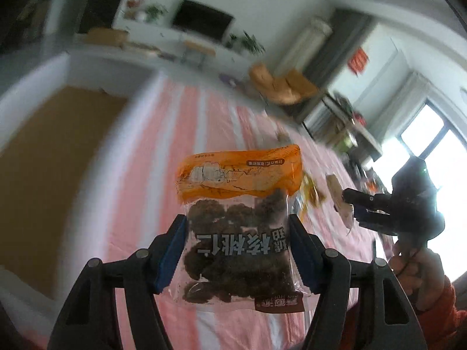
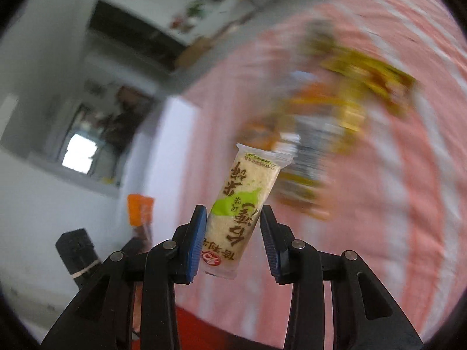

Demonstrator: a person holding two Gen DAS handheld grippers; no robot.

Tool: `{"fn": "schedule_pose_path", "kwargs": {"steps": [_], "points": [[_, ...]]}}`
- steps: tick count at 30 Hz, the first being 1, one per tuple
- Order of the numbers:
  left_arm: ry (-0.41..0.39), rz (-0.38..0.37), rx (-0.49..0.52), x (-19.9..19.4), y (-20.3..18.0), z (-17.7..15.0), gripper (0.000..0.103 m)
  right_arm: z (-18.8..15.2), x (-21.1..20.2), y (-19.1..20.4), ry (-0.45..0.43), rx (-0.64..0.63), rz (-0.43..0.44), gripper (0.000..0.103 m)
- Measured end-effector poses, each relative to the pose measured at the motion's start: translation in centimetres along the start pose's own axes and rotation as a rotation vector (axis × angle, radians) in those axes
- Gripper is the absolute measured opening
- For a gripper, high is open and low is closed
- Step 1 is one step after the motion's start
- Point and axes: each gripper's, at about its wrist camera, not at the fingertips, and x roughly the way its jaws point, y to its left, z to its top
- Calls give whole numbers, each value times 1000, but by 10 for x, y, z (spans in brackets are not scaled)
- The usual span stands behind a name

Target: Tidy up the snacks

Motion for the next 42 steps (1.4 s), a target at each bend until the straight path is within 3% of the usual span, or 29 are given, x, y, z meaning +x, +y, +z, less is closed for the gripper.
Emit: {"fn": "schedule_pose_path", "kwargs": {"steps": [2, 6, 9, 10, 11, 14, 18, 23, 26, 29, 31, 34, 37, 42], "points": [[-56, 79, -13, -30, 22, 16, 67, 12, 24, 51, 23, -69, 69, 39], [-120, 305, -69, -71, 78, 33, 69, 23, 87, 159, 77, -208, 188, 40], [-113, 497, -127, -83, 116, 34, 83, 15, 142, 221, 141, -309, 223, 50], [-108, 535, -149, -85, 127, 32, 89, 14, 160, 237, 159, -313, 208, 59], [-106, 549, -169, -86, 134, 29, 93, 13, 173, 247, 169, -319, 211, 78], [-119, 542, -213, -91, 147, 16, 94, 9, 181, 251, 144, -333, 214, 81], [-139, 490, -171, -82, 122, 9, 94, 1, 148, 213, 64, -395, 125, 89], [-132, 357, -40, -39, 49, 16, 97, 6, 112, 104, -50, -432, -174, 90], [-79, 276, 45, -6, 4, 10, 103, -2, 81, 27, -136, -432, -388, 90], [48, 208, 138, 52, -43, -12, 103, -10, 46, -46, -177, -380, -546, 90], [132, 207, 193, 99, -67, -25, 103, -8, 28, -85, -193, -354, -647, 89], [194, 229, 243, 154, -78, -40, 103, -5, 9, -122, -207, -318, -725, 89], [210, 302, 285, 192, -74, -44, 103, -1, -4, -140, -215, -283, -763, 89], [219, 367, 298, 237, -68, -23, 103, 6, -6, -150, -240, -257, -763, 89]]}}
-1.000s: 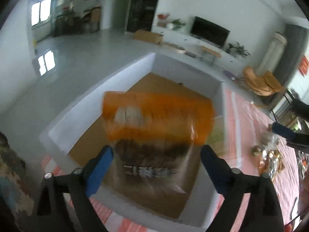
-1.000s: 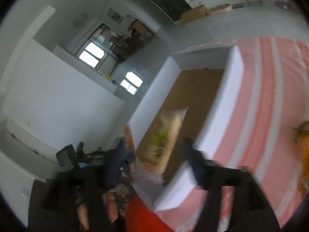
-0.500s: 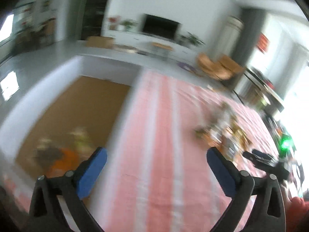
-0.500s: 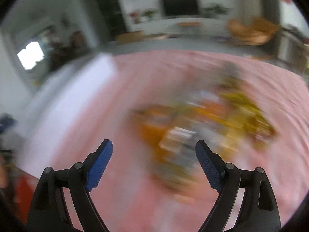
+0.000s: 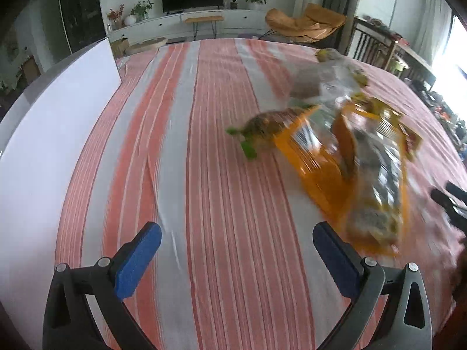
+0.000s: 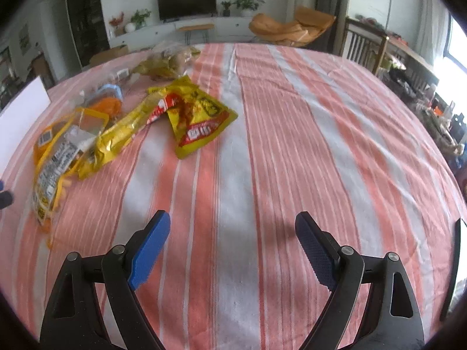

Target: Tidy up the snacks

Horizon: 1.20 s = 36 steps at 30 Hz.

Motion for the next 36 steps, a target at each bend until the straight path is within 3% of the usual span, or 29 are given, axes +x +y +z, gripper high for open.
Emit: {"fn": "schedule_pose_path", "kwargs": {"steps": [5, 7, 36], "points": [[25, 28, 6, 39, -4, 20, 103, -5, 4, -6, 41, 25, -13, 93], [-49, 29, -6, 41, 3, 18, 103, -8, 3, -8, 44, 39, -21, 93], [-48, 35, -9, 38, 7, 16, 103, -10, -2, -12, 45, 50, -38, 95]]}}
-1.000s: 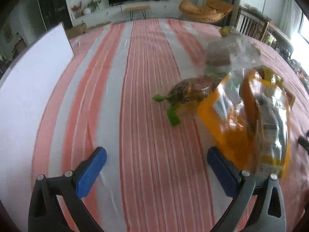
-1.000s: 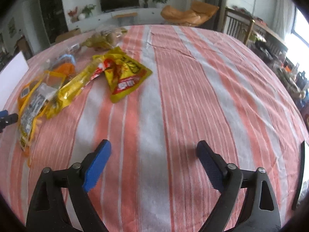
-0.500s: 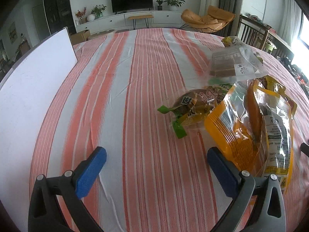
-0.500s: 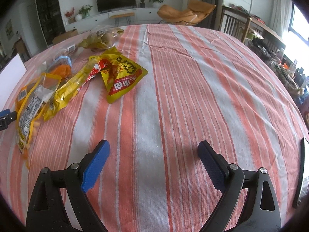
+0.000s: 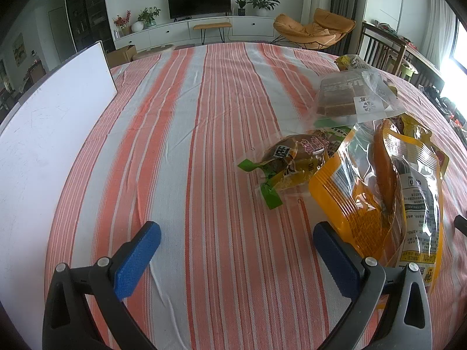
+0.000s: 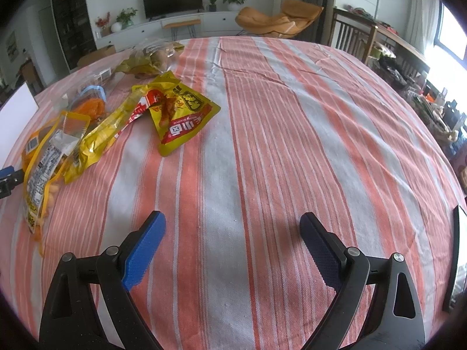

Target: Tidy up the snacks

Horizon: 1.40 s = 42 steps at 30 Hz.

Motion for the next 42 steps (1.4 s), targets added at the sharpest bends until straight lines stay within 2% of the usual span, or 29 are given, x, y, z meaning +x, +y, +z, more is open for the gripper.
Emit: {"fn": "schedule_pose_path", "kwargs": {"steps": [42], "points": [[0, 0, 0, 0, 0, 0, 103, 0, 0, 0, 1, 3, -3, 95]]}}
